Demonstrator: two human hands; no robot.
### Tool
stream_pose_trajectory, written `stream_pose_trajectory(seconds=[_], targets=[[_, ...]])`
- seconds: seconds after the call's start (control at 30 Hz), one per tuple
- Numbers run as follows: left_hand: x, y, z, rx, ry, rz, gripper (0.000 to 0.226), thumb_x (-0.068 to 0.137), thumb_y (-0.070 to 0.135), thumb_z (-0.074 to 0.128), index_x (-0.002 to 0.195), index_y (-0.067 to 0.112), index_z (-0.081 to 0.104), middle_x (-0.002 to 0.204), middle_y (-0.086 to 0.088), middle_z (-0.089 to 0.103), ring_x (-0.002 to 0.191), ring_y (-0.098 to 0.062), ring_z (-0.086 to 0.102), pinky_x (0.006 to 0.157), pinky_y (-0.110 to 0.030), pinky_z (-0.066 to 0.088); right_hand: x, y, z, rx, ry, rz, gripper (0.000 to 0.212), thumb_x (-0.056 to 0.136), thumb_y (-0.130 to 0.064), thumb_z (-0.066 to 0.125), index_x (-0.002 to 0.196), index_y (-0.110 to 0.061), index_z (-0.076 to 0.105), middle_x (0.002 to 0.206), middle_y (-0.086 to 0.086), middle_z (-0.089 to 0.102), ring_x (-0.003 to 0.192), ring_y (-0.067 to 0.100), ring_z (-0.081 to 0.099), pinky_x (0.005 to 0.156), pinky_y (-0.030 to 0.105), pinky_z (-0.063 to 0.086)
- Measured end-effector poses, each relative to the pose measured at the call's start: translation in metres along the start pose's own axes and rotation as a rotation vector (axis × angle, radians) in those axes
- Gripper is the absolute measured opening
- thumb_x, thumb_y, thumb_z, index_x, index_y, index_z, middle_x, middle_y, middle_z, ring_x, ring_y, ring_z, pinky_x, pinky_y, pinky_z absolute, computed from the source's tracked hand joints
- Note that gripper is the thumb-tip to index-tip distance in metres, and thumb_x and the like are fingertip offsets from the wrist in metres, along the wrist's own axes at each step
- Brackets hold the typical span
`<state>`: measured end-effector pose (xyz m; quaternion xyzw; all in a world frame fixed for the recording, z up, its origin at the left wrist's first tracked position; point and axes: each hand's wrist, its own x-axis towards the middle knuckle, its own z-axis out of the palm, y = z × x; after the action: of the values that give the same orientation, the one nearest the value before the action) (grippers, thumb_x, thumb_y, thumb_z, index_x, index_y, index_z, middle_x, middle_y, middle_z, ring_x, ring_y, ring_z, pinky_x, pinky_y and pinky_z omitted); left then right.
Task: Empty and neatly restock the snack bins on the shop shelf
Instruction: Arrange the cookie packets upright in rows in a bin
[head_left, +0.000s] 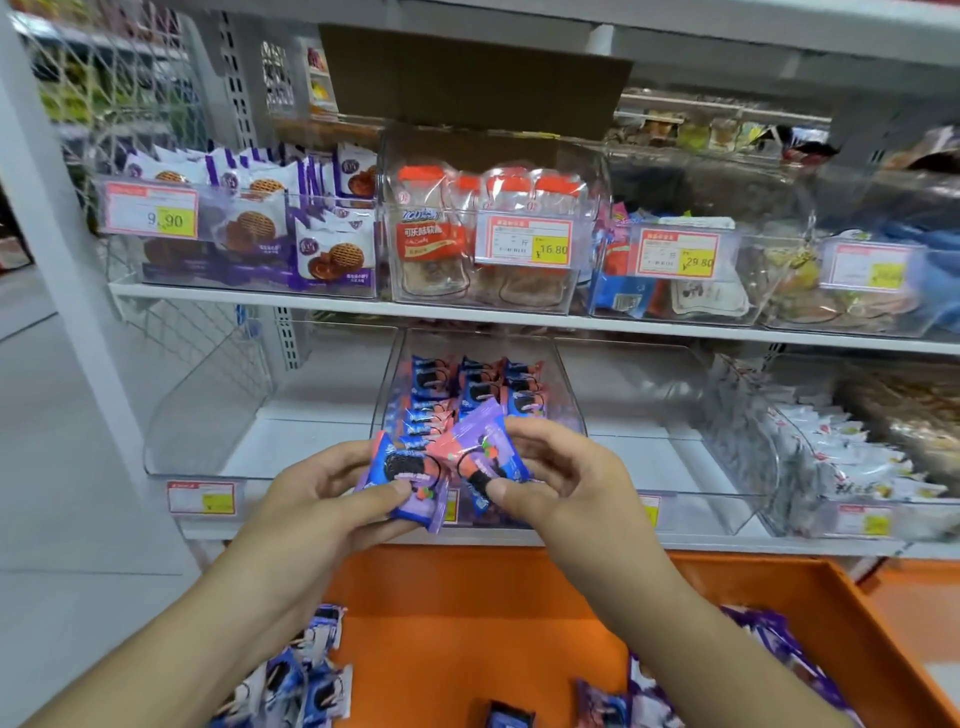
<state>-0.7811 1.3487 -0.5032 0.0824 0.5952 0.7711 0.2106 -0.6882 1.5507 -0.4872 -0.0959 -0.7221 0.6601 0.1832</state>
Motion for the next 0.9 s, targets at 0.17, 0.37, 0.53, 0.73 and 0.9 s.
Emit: stream_pose_trajectory(seconds=[0.17, 0.37, 0.53, 0.73, 0.9], targets=[[0.003, 0.001, 0.0, 0.035, -0.001, 0.009, 0.031, 0.09, -0.006, 0.069, 0.119, 0.003, 0.07, 0.111, -0.017, 0.077, 0.1, -0.032, 0.077, 0.082, -0.038, 0.064, 0.005, 0.001, 0.003, 0.26, -0.056, 0.095, 0.048, 0.094, 0.007, 0.068, 0.127, -0.027, 0.071, 0.087, 0.009, 0.058, 0.085, 0.027, 0.076, 0.077, 0.037, 0.062], [0.009, 0.001, -0.004, 0.048, -0.039, 0.0, 0.031, 0.087, 0.0, 0.075, 0.118, 0.007, 0.071, 0.113, -0.015, 0.076, 0.102, -0.03, 0.077, 0.08, -0.036, 0.065, 0.015, 0.01, 0.009, 0.319, -0.139, 0.134, 0.055, 0.095, 0.012, 0.06, 0.13, -0.028, 0.073, 0.101, 0.017, 0.054, 0.094, 0.04, 0.069, 0.076, 0.036, 0.059], [0.012, -0.003, -0.004, 0.081, -0.044, -0.021, 0.032, 0.083, 0.004, 0.081, 0.113, 0.011, 0.074, 0.112, -0.012, 0.076, 0.099, -0.032, 0.077, 0.084, -0.044, 0.065, 0.01, 0.004, 0.014, -0.011, -0.204, 0.052, 0.073, 0.094, 0.003, 0.067, 0.135, -0.057, 0.061, 0.121, 0.021, 0.049, 0.078, 0.038, 0.051, 0.078, 0.051, 0.056], [0.012, 0.002, -0.012, 0.189, 0.003, 0.027, 0.03, 0.082, 0.004, 0.083, 0.108, 0.019, 0.077, 0.107, -0.005, 0.078, 0.099, -0.023, 0.077, 0.084, -0.042, 0.064, 0.01, 0.01, 0.01, -0.166, -0.178, 0.045, 0.037, 0.088, 0.002, 0.074, 0.102, -0.032, 0.069, 0.088, 0.019, 0.064, 0.067, 0.029, 0.054, 0.062, 0.038, 0.045], [0.026, 0.01, -0.026, 0.371, 0.144, 0.104, 0.038, 0.077, 0.011, 0.089, 0.09, 0.045, 0.077, 0.096, 0.013, 0.079, 0.097, -0.011, 0.073, 0.097, -0.039, 0.054, 0.013, 0.019, 0.005, -0.077, -0.088, 0.088, 0.054, 0.084, 0.01, 0.073, 0.113, -0.035, 0.066, 0.109, 0.015, 0.068, 0.087, 0.025, 0.072, 0.076, 0.032, 0.06]])
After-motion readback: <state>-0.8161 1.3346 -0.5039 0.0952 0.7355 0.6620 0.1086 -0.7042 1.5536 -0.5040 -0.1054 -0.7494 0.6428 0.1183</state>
